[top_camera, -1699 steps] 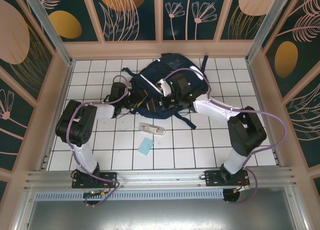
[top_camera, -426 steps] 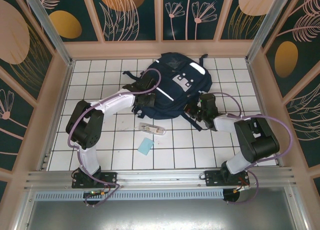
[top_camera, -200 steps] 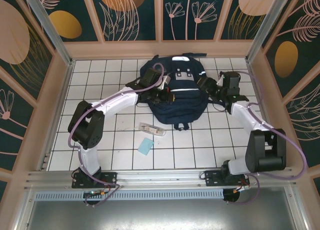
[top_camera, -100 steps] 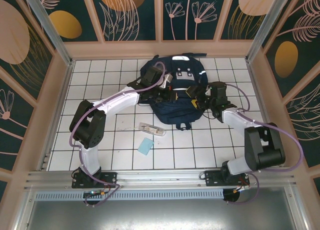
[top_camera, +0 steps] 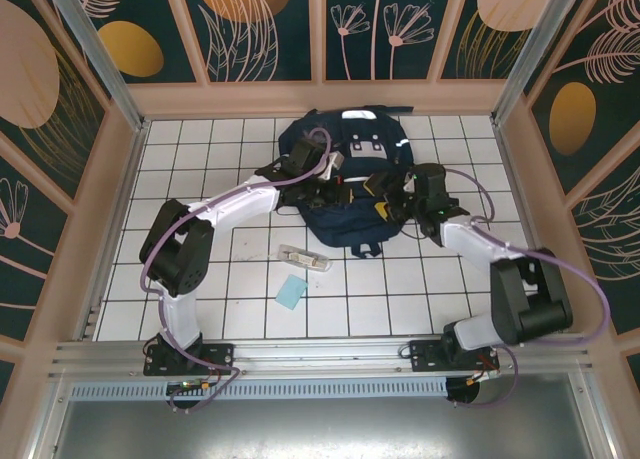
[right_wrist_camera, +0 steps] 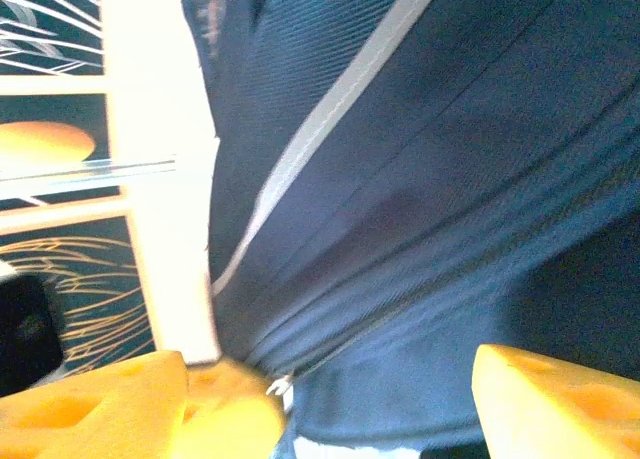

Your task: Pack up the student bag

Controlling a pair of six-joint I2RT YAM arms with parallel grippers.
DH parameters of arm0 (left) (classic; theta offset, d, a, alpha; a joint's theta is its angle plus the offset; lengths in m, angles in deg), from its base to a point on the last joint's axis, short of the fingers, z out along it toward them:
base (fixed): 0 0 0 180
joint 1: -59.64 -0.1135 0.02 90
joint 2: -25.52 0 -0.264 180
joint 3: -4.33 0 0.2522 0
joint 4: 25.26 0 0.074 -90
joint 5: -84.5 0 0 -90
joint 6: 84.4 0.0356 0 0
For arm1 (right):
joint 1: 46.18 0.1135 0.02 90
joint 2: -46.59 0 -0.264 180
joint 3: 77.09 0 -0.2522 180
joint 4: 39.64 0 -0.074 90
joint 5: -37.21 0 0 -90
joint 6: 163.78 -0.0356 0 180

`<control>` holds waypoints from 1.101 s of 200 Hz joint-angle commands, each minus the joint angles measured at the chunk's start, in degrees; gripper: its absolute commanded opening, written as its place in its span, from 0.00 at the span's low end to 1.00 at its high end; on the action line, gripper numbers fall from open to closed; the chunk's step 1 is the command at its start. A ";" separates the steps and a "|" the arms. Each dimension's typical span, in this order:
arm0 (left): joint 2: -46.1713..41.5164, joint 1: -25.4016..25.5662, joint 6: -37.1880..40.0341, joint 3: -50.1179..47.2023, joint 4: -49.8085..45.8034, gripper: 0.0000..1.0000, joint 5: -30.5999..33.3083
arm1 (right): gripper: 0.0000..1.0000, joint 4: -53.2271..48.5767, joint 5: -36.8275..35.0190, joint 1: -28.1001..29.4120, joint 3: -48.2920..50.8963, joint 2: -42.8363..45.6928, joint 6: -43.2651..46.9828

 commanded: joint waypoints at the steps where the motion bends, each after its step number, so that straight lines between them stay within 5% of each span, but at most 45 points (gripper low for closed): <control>1: 2.31 0.97 -1.96 4.67 5.33 0.00 -3.15 | 0.78 -3.72 0.49 -0.06 2.72 5.75 -0.96; 22: 2.57 1.04 -3.75 7.42 7.65 0.00 -2.46 | 0.89 -1.33 2.00 0.10 5.10 7.97 -4.30; 90: 0.31 1.25 -7.97 5.55 12.92 0.00 -4.54 | 0.87 10.22 -0.49 -2.17 12.21 5.95 -9.32; 132: -0.94 1.27 -4.55 2.47 7.80 0.00 -1.86 | 0.84 11.47 -2.07 -2.97 4.25 -1.90 -3.62; 147: -1.10 1.26 -3.95 1.25 7.26 0.00 -1.62 | 0.72 13.48 -2.53 -3.10 3.46 -4.53 -3.44; 169: -0.82 1.31 -0.65 2.16 2.53 0.00 0.88 | 0.18 17.39 -2.51 -3.10 3.75 -7.18 -4.17; 180: -0.36 1.25 2.47 3.78 -1.84 0.00 3.62 | 0.00 17.89 -3.36 -2.98 4.13 -7.16 -3.87; 220: 2.55 1.31 12.38 10.50 -18.84 0.00 20.82 | 0.00 11.65 -8.94 -1.76 2.74 -4.31 2.32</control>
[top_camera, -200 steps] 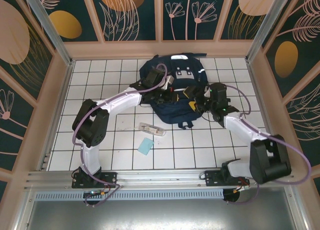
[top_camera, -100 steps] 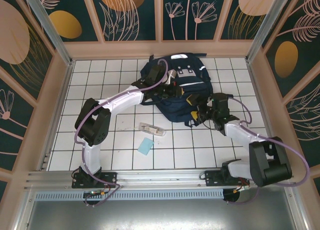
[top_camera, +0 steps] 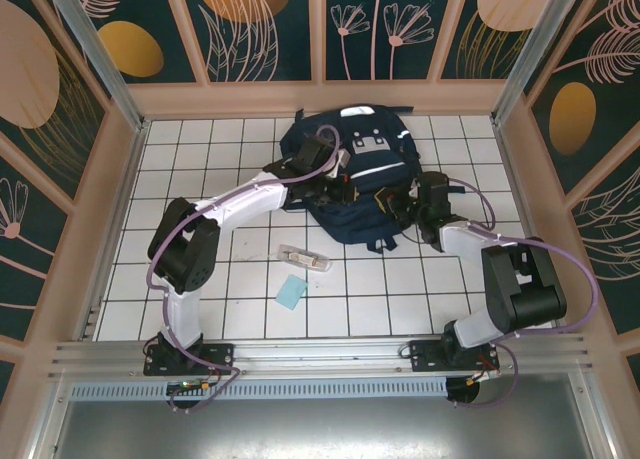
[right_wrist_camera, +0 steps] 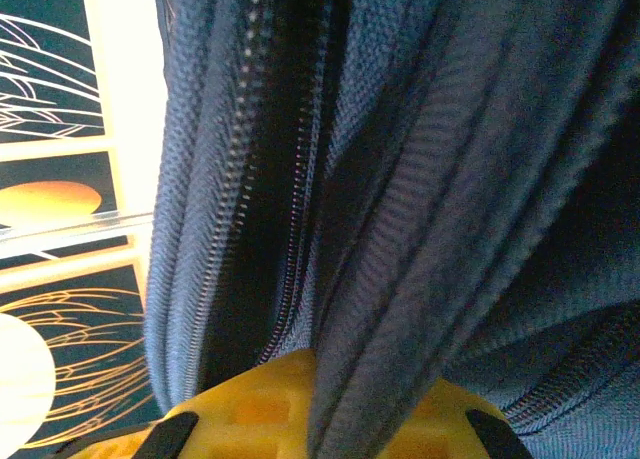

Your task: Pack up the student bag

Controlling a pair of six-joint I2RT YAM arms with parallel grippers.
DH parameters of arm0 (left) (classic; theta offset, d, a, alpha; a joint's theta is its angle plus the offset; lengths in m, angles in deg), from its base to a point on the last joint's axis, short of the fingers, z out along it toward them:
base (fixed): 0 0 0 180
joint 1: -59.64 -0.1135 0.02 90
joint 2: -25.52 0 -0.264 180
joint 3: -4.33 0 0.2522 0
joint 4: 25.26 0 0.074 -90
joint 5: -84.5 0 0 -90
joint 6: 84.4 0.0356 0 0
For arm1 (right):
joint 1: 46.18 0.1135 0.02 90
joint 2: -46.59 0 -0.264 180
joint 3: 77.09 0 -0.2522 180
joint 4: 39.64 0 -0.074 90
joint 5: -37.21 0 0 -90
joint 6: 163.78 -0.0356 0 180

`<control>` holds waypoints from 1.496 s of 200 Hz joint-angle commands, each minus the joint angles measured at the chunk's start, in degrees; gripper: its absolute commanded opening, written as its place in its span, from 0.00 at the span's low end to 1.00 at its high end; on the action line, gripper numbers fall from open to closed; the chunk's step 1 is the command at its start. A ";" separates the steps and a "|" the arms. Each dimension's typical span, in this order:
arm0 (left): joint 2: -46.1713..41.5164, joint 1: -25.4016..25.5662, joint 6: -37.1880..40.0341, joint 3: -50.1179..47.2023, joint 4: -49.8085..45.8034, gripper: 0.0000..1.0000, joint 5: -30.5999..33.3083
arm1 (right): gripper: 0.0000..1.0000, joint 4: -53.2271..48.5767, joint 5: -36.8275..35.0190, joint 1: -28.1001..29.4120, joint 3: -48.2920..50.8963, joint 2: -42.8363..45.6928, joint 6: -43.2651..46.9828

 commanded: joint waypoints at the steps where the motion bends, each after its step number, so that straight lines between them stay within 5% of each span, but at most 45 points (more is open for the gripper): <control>1: 0.64 -0.15 8.05 4.48 -11.91 0.00 12.77 | 0.00 -1.02 -6.39 0.63 -1.92 2.55 5.38; 28: 1.26 -0.33 9.91 4.83 -14.78 0.00 21.11 | 0.00 -1.66 -7.01 0.94 -1.31 3.47 6.37; 54: 1.25 -0.99 10.07 3.70 -15.70 0.00 22.72 | 0.00 -1.87 -6.58 0.78 -1.23 3.12 7.11; 82: -0.75 -1.74 9.29 0.02 -12.64 0.00 15.90 | 0.00 -1.58 -5.85 0.77 -1.38 2.65 7.46; 109: -3.24 -1.77 9.51 -2.91 -3.91 0.00 -0.55 | 0.00 -1.60 -4.45 0.82 -2.37 1.94 8.19; 133: -5.25 -1.78 9.66 -5.50 1.74 0.34 -6.04 | 0.00 -2.83 -3.82 0.95 -3.05 1.63 9.40; 188: -3.93 -1.39 12.29 -5.09 0.49 0.48 -5.58 | 0.00 -3.85 -2.99 1.53 -3.93 1.59 10.30; 231: -0.05 -0.51 14.60 -1.65 -2.68 0.54 1.93 | 0.00 -3.24 -1.68 2.05 -4.27 1.19 9.84; 299: 2.63 1.32 10.38 -2.24 -2.56 0.49 1.35 | 0.00 -3.09 -2.11 2.13 -4.60 1.42 9.58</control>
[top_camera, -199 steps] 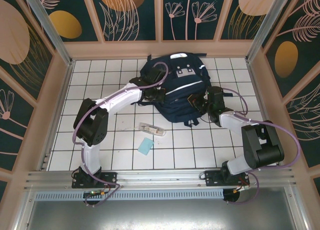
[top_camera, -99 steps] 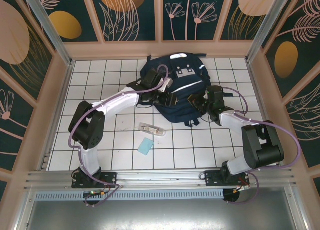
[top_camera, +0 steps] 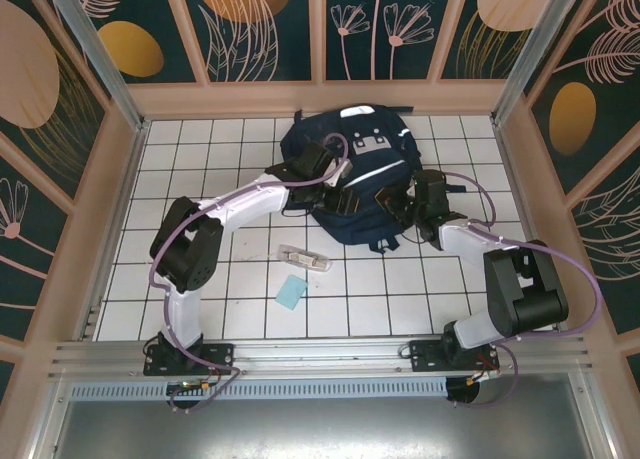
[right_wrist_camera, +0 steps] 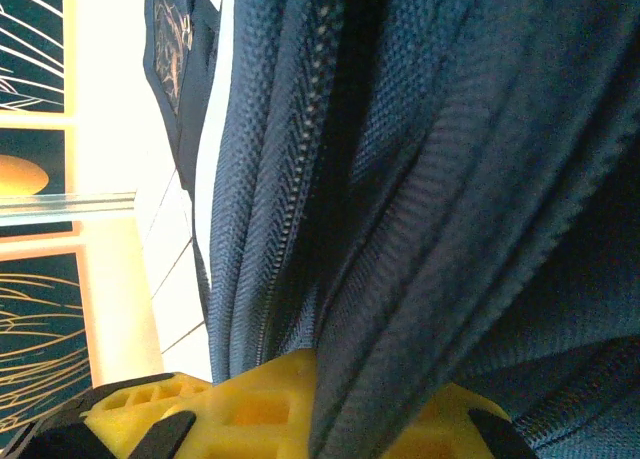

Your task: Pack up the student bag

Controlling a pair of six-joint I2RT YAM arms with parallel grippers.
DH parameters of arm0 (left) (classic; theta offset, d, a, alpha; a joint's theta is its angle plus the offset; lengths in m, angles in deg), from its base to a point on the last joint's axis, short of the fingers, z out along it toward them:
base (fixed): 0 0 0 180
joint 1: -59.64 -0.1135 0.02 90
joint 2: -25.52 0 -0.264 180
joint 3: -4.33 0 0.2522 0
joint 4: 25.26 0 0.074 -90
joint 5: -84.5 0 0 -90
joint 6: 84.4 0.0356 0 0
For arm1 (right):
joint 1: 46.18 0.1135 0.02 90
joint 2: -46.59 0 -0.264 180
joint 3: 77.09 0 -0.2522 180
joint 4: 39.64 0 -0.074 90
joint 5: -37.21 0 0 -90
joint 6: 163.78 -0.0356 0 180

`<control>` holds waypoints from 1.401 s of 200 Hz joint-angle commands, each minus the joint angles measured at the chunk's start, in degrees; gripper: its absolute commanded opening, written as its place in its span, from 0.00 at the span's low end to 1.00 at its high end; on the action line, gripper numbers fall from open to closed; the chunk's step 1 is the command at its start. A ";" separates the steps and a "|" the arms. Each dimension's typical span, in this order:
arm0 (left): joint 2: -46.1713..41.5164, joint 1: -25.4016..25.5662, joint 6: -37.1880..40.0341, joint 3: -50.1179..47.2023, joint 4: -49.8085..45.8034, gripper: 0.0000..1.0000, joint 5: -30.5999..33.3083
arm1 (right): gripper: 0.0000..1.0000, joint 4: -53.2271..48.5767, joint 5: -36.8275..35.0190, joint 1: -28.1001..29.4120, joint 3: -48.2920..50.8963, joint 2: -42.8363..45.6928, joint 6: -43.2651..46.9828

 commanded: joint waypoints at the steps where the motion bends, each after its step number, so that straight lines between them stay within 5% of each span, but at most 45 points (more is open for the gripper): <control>1: 1.68 0.89 -1.86 0.35 -1.55 0.49 0.06 | 0.00 2.34 1.00 0.84 -2.72 0.19 1.60; 31: 3.67 1.69 -2.69 2.84 -5.84 0.43 0.71 | 0.00 2.44 1.30 0.82 -2.92 -0.20 1.57; 166: -3.65 2.72 -9.92 -4.30 -9.81 0.53 3.80 | 0.00 2.81 1.07 0.89 -2.37 -0.19 1.55; 280: 8.06 2.75 -9.05 7.83 -3.90 0.50 1.57 | 0.00 3.41 1.22 2.01 -1.12 0.71 1.51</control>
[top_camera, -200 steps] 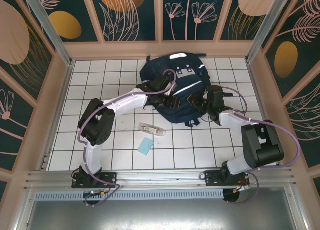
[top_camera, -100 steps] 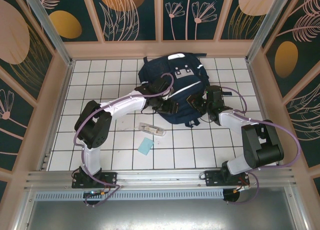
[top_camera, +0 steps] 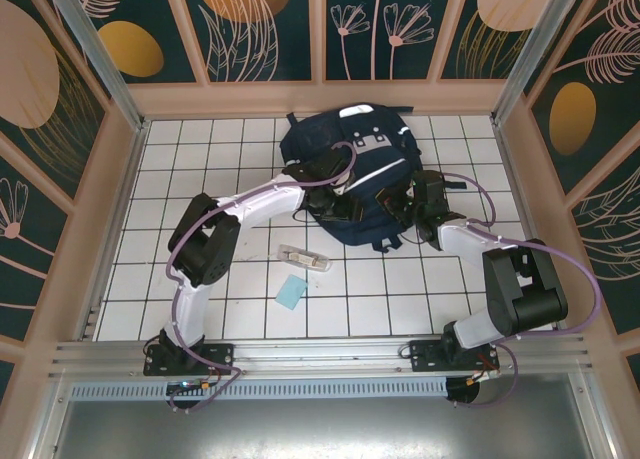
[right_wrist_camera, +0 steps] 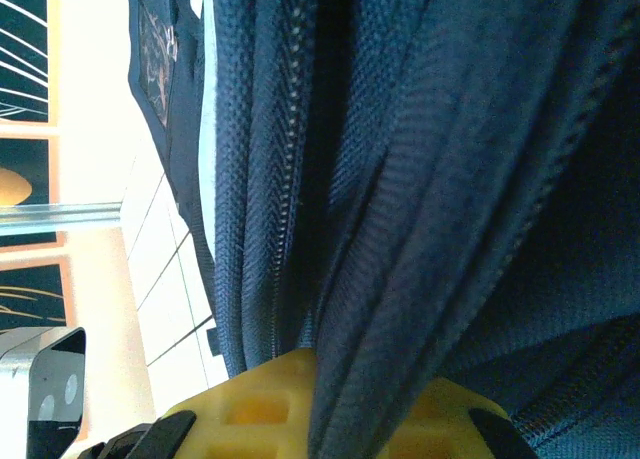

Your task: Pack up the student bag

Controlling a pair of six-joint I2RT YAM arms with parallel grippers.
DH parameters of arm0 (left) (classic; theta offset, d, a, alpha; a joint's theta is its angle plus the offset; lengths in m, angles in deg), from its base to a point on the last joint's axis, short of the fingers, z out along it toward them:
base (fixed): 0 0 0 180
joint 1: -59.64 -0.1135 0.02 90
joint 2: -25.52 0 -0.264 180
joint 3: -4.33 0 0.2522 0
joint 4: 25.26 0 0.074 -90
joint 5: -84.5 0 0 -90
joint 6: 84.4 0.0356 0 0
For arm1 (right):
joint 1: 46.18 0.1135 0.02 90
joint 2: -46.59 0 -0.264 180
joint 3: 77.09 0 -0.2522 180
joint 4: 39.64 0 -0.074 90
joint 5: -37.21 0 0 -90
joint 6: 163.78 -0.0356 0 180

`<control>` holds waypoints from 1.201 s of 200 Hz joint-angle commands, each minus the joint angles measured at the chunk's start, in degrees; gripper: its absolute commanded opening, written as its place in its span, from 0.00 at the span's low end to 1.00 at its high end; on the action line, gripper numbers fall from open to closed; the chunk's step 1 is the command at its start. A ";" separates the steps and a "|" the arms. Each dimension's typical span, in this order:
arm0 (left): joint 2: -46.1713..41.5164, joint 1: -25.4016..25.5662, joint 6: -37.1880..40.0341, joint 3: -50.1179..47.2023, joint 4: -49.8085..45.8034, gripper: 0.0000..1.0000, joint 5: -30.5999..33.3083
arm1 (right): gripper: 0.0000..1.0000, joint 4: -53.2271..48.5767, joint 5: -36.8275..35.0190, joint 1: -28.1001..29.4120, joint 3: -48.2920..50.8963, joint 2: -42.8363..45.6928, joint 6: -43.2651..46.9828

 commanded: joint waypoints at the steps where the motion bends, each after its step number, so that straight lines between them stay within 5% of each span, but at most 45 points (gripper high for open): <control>1: 1.86 0.26 1.26 1.38 4.67 0.50 -0.82 | 0.00 3.78 3.58 1.40 -1.10 1.04 1.33; 35: 1.24 0.31 2.13 -2.44 6.96 0.47 -0.98 | 0.00 4.47 4.36 1.36 -1.45 0.24 1.10; 86: -4.99 0.29 -8.17 -8.37 25.60 0.48 -17.10 | 0.00 4.88 4.38 1.35 -1.03 -0.70 0.62; 157: -5.60 0.24 -12.14 -9.83 30.77 0.47 -15.66 | 0.00 4.36 4.59 1.37 -1.31 -1.18 0.92; 240: -8.59 0.29 -0.59 -8.01 11.28 0.51 1.51 | 0.00 2.64 4.48 0.99 -1.56 -1.44 1.92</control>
